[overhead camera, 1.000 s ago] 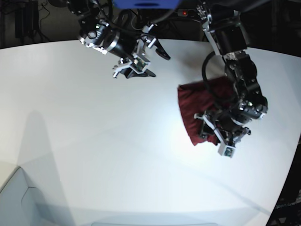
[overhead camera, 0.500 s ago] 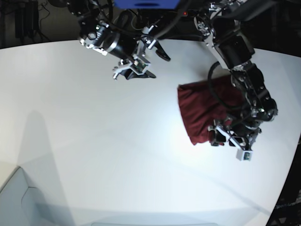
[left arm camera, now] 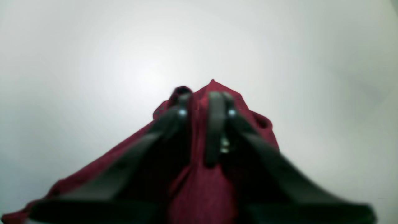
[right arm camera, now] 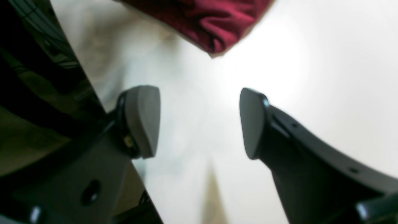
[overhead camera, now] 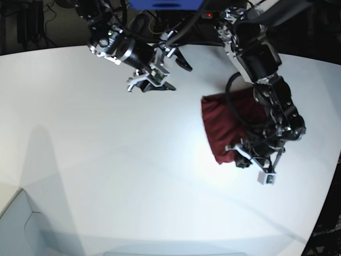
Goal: Layout the t-shirt on the table in an organized manner, then fold the t-shirt properly
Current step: 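Drag the bundle with the left gripper away from the right gripper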
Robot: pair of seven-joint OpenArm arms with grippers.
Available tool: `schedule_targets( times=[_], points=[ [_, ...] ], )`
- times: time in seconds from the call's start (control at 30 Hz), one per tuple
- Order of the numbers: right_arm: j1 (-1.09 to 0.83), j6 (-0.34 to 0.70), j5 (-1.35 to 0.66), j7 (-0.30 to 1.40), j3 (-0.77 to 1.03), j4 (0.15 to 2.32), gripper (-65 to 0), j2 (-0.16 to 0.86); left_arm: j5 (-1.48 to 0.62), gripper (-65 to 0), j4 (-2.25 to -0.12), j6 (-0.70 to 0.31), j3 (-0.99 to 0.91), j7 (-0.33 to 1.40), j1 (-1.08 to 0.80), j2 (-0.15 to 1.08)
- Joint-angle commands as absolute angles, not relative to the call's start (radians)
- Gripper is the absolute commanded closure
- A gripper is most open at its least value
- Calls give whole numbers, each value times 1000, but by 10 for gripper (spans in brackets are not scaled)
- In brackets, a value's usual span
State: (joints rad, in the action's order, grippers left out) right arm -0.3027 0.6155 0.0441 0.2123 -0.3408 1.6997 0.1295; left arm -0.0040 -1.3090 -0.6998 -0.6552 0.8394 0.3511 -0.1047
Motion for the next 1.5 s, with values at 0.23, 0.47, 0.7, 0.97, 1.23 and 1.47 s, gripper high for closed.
schedule_targets(
  times=[0.23, 0.47, 0.7, 0.97, 1.23, 1.47],
  points=[
    [-298, 619, 25, 183, -289, 1713, -395, 128, -28, -5, -1356, -698, -653, 819, 386, -108],
    [-298, 619, 25, 183, -294, 1713, -395, 127, -148, -5, -1540, -698, -648, 829, 344, -122],
    [-298, 619, 24, 183, -295, 1713, -395, 127, -165, -5, -1664, -698, -653, 829, 266, -120],
    [-298, 619, 22, 183, -297, 1713, -395, 127, -165, -5, -1807, -698, -751, 831, 182, -137],
    [-308, 621, 22, 183, -394, 1715, -400, 120, -165, -5, -1811, -698, -780, 831, 171, -136],
    [-277, 615, 24, 183, -440, 1712, -401, 42, -165, -5, -1929, -698, -809, 951, 188, -136]
  ],
)
